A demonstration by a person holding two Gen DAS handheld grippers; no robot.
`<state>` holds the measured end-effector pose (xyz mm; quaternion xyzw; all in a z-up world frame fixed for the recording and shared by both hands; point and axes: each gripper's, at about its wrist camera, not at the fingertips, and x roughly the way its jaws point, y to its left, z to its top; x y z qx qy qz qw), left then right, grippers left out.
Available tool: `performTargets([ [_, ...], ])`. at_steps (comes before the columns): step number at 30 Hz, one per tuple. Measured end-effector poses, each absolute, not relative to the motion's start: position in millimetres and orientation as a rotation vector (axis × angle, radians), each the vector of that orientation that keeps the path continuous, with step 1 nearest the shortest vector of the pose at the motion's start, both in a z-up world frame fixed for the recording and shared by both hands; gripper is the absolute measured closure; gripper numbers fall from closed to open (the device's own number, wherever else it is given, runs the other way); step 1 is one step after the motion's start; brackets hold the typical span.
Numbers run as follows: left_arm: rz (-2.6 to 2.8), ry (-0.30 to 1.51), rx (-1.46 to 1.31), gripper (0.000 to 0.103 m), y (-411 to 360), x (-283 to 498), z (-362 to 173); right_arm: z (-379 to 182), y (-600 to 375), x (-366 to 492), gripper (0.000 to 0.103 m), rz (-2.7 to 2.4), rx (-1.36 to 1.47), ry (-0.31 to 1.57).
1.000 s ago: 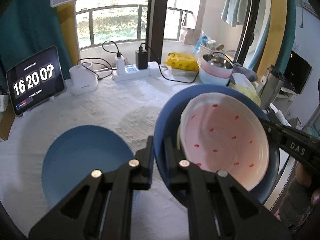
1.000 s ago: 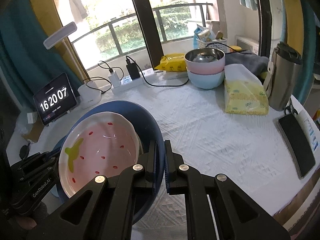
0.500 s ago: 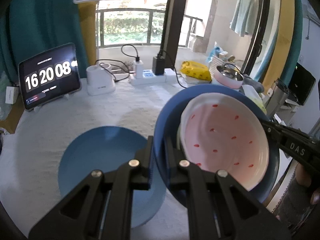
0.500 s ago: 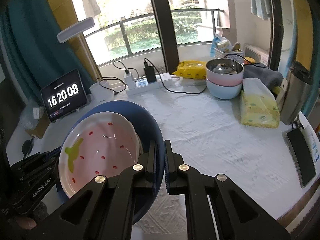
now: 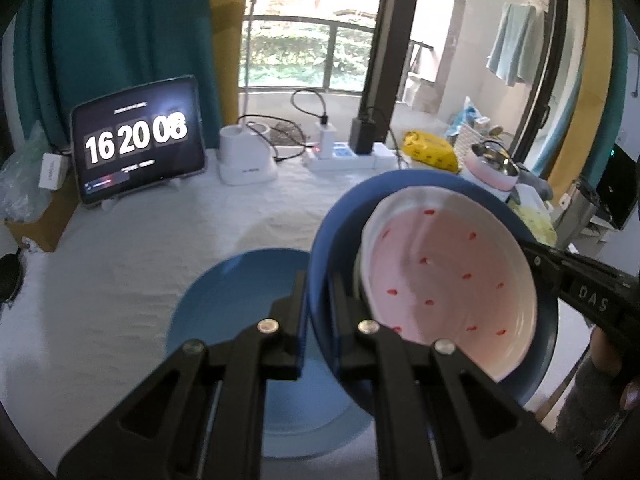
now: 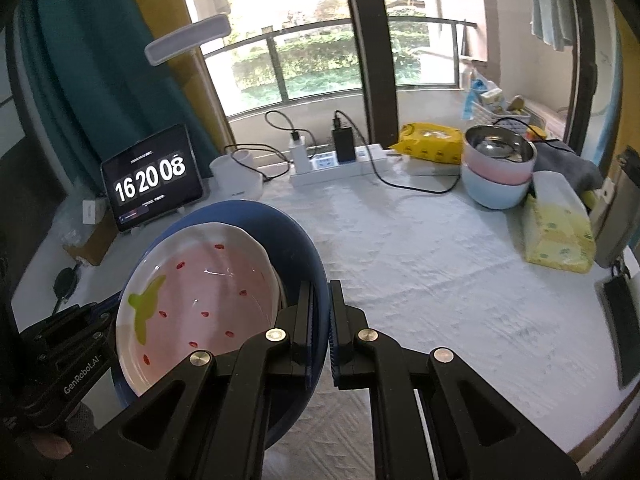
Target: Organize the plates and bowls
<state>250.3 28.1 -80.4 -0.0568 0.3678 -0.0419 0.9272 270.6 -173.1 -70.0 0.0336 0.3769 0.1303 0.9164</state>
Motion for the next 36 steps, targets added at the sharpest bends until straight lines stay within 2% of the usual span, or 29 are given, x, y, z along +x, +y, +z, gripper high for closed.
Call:
performTargets([
  [36, 0.062, 0.826, -0.179, 0.096, 110.5, 269.6, -119.2, -115.4, -78.3, 321.9, 0.093, 0.393, 0.012, 0.9],
])
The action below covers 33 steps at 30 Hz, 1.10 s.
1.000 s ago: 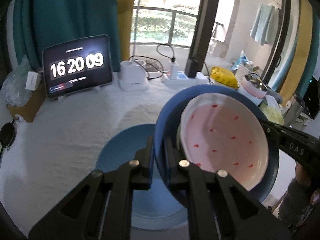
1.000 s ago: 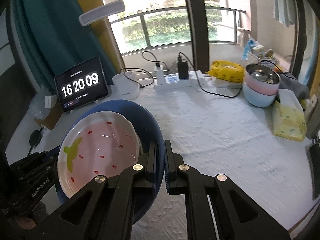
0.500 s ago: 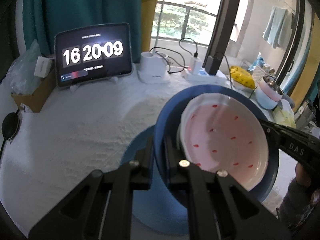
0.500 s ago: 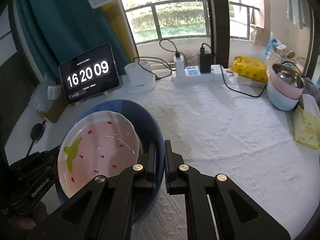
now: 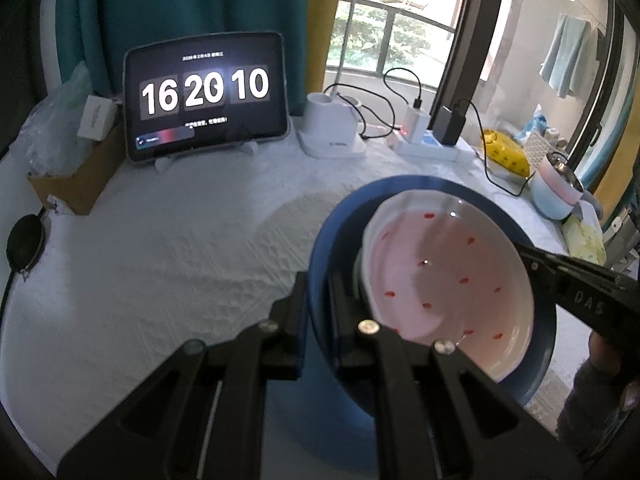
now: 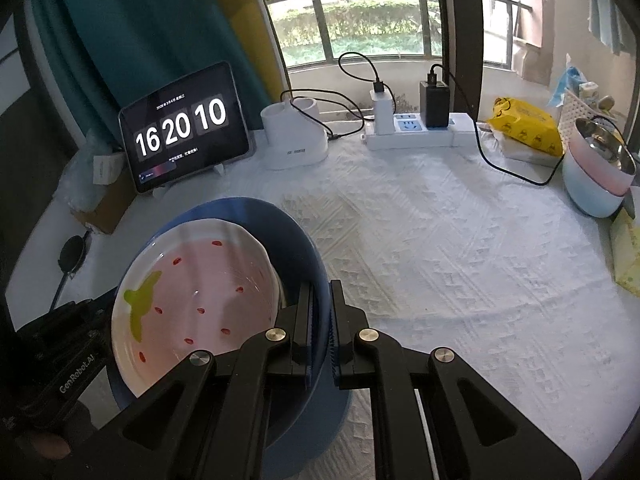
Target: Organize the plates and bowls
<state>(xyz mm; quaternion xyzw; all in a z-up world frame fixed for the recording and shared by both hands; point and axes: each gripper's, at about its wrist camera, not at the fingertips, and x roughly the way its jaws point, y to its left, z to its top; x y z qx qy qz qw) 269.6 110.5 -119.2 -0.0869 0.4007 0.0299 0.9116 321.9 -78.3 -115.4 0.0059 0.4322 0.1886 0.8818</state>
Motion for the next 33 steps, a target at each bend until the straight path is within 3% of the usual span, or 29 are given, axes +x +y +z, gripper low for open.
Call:
performTargets([
  [33, 0.118, 0.808, -0.157, 0.09, 106.9, 265.9, -119.1, -117.8, -80.6, 322.0, 0.09, 0.383, -0.002, 0.906],
])
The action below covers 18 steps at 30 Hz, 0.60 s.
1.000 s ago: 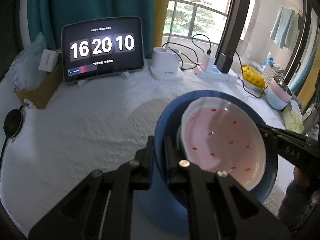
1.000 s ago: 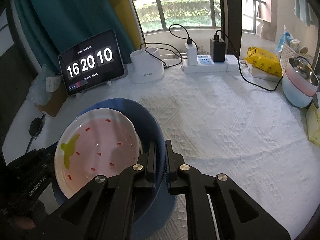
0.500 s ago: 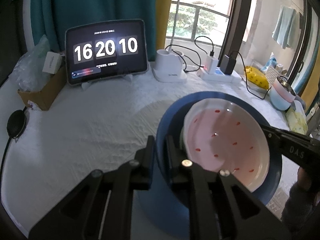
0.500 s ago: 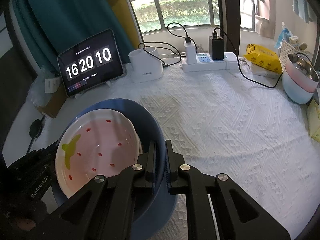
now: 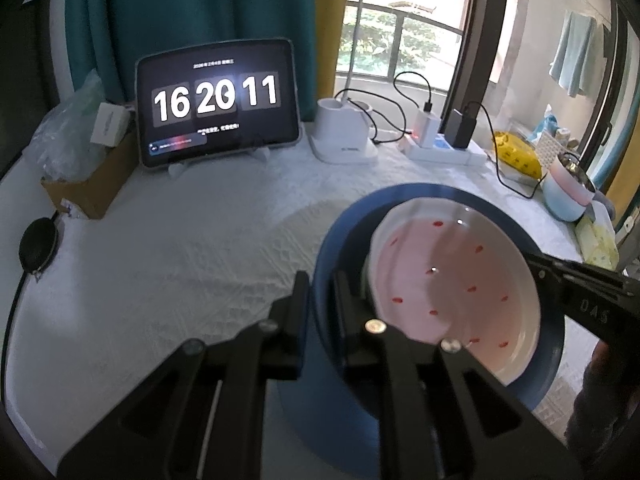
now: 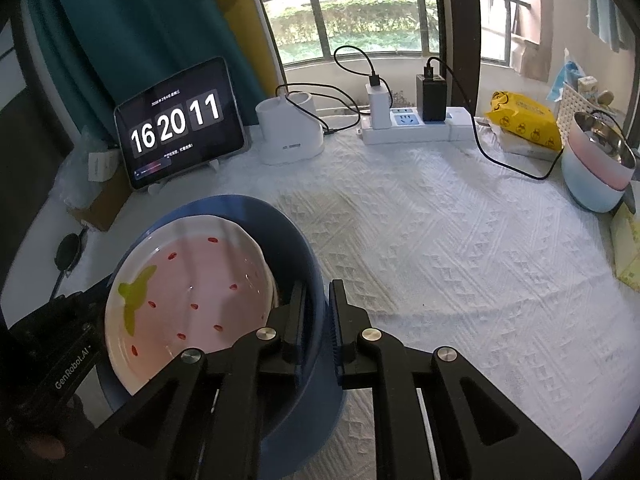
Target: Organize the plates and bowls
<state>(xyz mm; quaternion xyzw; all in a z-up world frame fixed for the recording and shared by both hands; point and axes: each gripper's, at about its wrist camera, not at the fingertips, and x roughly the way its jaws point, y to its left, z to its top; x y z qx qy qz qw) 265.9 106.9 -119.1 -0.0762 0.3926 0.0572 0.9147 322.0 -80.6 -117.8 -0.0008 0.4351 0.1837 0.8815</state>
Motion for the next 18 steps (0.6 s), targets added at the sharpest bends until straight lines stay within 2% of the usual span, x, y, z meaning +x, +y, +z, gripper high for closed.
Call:
performTargets([
  [6, 0.106, 0.825, -0.198, 0.09, 111.8, 265.0, -118.6, -118.2, -82.5, 320.0, 0.079, 0.367, -0.015, 0.906],
  [12, 0.087, 0.846, -0.267, 0.09, 118.0, 265.3, -117.9, -118.0, -83.8, 318.5, 0.077, 0.366, -0.017, 0.908],
  [14, 0.086, 0.846, -0.276, 0.09, 119.3, 265.0, -115.8, -115.6, -86.6, 317.3, 0.073, 0.353, -0.013, 0.897],
  [15, 0.089, 0.831, -0.269, 0.09, 118.8, 263.5, -112.6, -111.7, -89.1, 316.0, 0.062, 0.351, -0.006, 0.876],
  [16, 0.094, 0.815, -0.264, 0.089, 118.8, 261.9, -109.2, -107.3, -91.2, 314.0, 0.046, 0.347, -0.001, 0.858],
  [18, 0.088, 0.779, -0.261, 0.084, 118.6, 258.1, -98.0, -97.8, -95.2, 312.2, 0.042, 0.347, 0.005, 0.827],
])
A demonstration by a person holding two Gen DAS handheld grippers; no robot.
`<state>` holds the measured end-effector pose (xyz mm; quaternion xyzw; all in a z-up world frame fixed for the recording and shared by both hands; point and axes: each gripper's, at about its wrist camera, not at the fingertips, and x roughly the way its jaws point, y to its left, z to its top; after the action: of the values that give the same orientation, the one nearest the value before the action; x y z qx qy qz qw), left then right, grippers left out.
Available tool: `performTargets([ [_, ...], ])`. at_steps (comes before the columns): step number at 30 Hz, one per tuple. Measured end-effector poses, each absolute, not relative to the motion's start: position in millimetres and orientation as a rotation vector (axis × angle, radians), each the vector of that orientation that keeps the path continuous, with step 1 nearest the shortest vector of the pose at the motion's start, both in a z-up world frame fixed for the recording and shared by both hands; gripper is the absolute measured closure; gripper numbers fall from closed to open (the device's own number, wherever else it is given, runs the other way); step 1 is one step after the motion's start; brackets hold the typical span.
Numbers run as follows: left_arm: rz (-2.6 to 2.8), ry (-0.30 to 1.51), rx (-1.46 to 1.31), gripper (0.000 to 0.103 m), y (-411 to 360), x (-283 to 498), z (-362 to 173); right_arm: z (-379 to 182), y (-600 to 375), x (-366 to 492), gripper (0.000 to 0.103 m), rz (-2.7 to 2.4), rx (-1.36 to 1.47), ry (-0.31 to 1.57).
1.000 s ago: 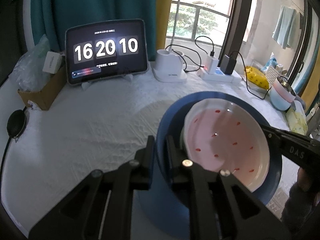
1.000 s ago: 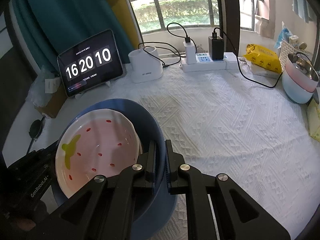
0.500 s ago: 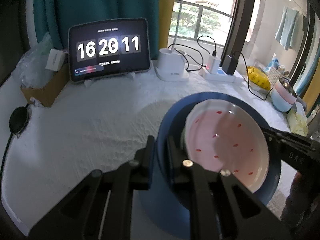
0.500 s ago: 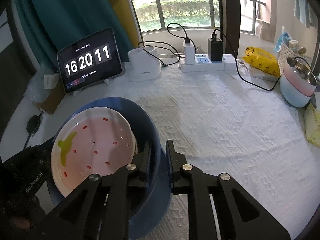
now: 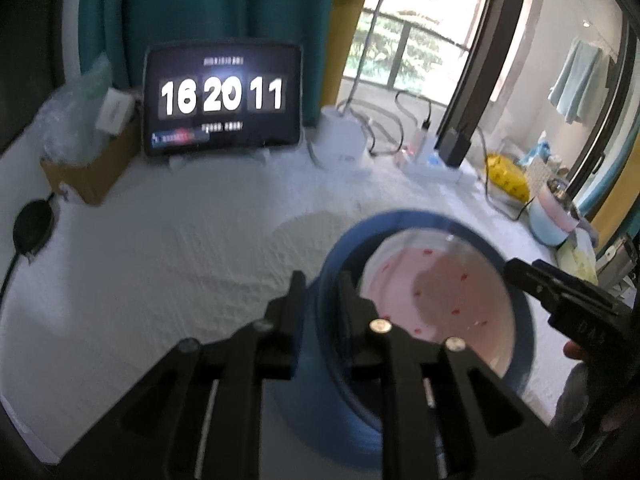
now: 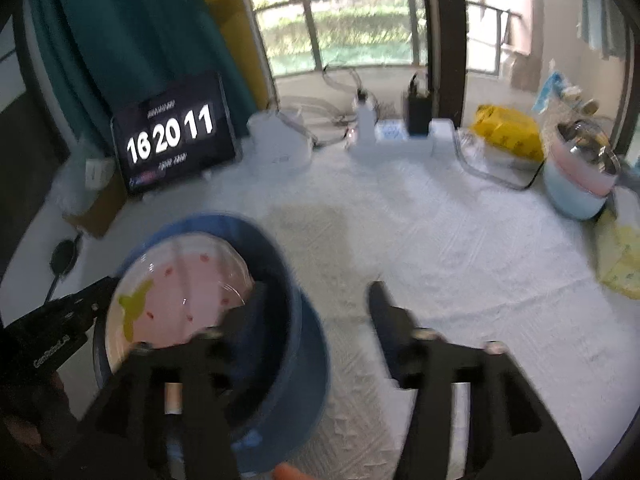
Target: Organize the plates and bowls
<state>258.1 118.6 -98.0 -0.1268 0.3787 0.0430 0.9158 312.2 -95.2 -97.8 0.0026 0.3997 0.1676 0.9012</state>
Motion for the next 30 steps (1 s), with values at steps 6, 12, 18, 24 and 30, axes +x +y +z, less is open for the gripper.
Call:
performTargets([
  [6, 0.105, 0.713, -0.21, 0.051, 112.6, 249.8, -79.9, -80.4, -99.1, 306.6, 0.042, 0.34, 0.003, 0.781],
  [12, 0.097, 0.669, -0.163, 0.03, 100.3, 237.4, -68.0, -76.4, -99.8, 297.0, 0.042, 0.34, -0.009, 0.771],
  [18, 0.082, 0.634, -0.144, 0.02, 92.0, 224.7, -58.1, -70.7, -103.5, 283.3, 0.042, 0.334, -0.017, 0.754],
  [24, 0.065, 0.603, -0.12, 0.019, 81.4, 209.9, -49.8, -63.8, -109.8, 267.0, 0.042, 0.323, -0.023, 0.735],
  [30, 0.052, 0.58, -0.092, 0.019, 66.2, 192.8, -45.3, -57.0, -116.7, 249.6, 0.042, 0.31, -0.032, 0.706],
])
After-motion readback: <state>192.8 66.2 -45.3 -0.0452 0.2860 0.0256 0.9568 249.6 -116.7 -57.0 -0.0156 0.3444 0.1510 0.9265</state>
